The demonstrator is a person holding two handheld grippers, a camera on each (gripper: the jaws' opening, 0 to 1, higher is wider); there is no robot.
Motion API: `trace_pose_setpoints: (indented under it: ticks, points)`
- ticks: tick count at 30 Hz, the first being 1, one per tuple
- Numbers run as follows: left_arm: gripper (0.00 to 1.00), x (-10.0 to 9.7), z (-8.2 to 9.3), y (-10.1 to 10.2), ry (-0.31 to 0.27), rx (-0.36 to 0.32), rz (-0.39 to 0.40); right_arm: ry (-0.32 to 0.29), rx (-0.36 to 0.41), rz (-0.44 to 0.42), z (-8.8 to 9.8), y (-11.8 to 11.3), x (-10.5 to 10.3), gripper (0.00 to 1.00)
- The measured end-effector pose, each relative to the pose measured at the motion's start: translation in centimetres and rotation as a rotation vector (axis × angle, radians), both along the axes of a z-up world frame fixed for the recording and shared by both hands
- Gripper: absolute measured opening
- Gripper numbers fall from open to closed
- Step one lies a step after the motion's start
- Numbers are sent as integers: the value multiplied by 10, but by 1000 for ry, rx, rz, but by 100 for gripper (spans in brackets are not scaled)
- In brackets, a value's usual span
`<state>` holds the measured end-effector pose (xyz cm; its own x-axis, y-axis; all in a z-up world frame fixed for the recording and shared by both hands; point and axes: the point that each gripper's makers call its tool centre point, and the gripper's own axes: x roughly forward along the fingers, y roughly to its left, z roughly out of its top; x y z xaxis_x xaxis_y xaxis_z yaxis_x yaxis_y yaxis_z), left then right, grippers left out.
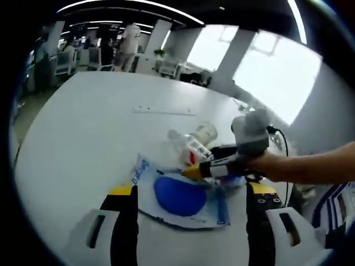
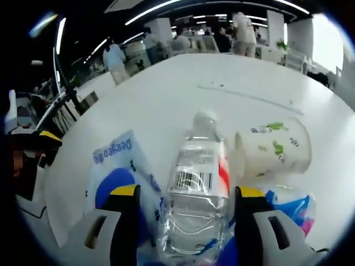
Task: Arrange the tabletop items into an orderly group along one side of the table until the central work area is clear of visible clutter.
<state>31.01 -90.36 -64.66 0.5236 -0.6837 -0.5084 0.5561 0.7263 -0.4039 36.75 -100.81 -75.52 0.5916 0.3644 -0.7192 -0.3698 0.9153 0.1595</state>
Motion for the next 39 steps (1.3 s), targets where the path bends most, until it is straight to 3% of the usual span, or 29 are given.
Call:
trace_pose_setpoints:
  ticks: [5,24,32,36,39]
  points:
    - [76,27,11,-8,-11,-36,10,-3,-22,22,-2,5,-2,63]
    - [73,77,-3,-34,78,-29,-12,-26,-85,31,-4,1,2,49]
    - [69,81,-14,-50,176,-71,28,-45,-125,47,-3,1,4,48]
    - [65,84,-27,-60,235,-68,29,-91,-179,89,-2,1,9,47]
    - [65,88,-36,-64,307,-92,79,-128,-222,127,0,4,11,45]
